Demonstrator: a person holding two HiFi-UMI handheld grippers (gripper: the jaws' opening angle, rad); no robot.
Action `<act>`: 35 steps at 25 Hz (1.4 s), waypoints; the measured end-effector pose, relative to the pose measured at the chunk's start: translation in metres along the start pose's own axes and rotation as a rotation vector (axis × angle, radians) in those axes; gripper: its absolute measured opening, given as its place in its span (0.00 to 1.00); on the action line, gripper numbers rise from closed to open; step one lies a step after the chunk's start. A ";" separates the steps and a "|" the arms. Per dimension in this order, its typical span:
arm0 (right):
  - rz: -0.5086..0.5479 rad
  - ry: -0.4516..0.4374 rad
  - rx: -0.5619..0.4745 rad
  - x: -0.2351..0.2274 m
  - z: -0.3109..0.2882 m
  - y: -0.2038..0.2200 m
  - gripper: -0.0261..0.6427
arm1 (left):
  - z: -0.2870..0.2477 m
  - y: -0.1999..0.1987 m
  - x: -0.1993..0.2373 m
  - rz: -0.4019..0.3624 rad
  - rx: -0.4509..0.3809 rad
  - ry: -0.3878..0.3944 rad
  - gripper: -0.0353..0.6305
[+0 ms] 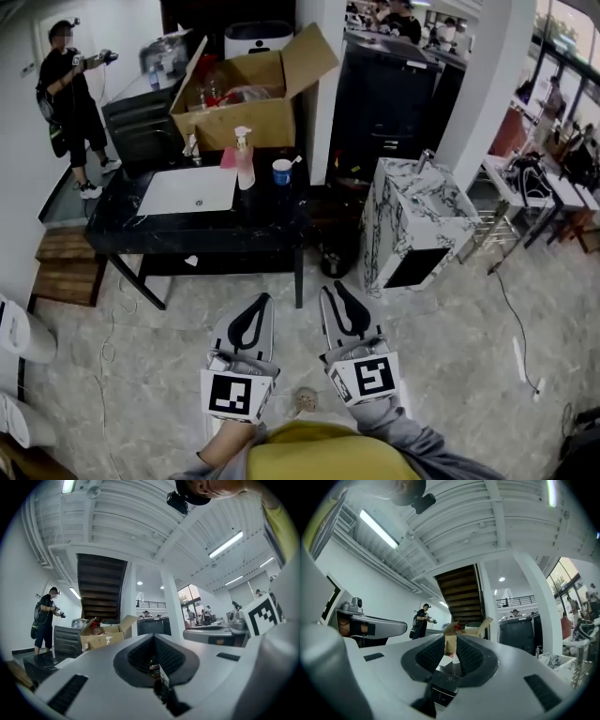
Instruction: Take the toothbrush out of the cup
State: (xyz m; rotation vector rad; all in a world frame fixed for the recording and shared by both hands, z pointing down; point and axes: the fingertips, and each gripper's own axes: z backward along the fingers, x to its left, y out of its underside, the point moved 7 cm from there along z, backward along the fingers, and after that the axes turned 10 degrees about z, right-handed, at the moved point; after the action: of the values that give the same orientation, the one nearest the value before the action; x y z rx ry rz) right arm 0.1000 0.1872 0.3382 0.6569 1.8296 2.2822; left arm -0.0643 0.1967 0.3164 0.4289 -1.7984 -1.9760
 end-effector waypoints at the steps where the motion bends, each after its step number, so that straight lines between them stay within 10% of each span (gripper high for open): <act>1: -0.001 -0.009 0.000 -0.007 -0.009 0.004 0.17 | -0.010 0.002 0.002 -0.004 0.003 -0.010 0.05; 15: -0.017 -0.068 0.016 -0.053 -0.085 0.042 0.18 | -0.095 0.013 0.027 0.003 -0.002 -0.055 0.05; 35: 0.039 0.020 0.048 -0.102 -0.307 0.123 0.18 | -0.283 0.046 0.187 0.047 0.031 0.024 0.05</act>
State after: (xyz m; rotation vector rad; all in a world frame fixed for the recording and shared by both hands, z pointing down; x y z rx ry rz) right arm 0.0817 -0.1554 0.3809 0.6849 1.9030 2.2834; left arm -0.0781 -0.1439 0.3417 0.4154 -1.8097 -1.9057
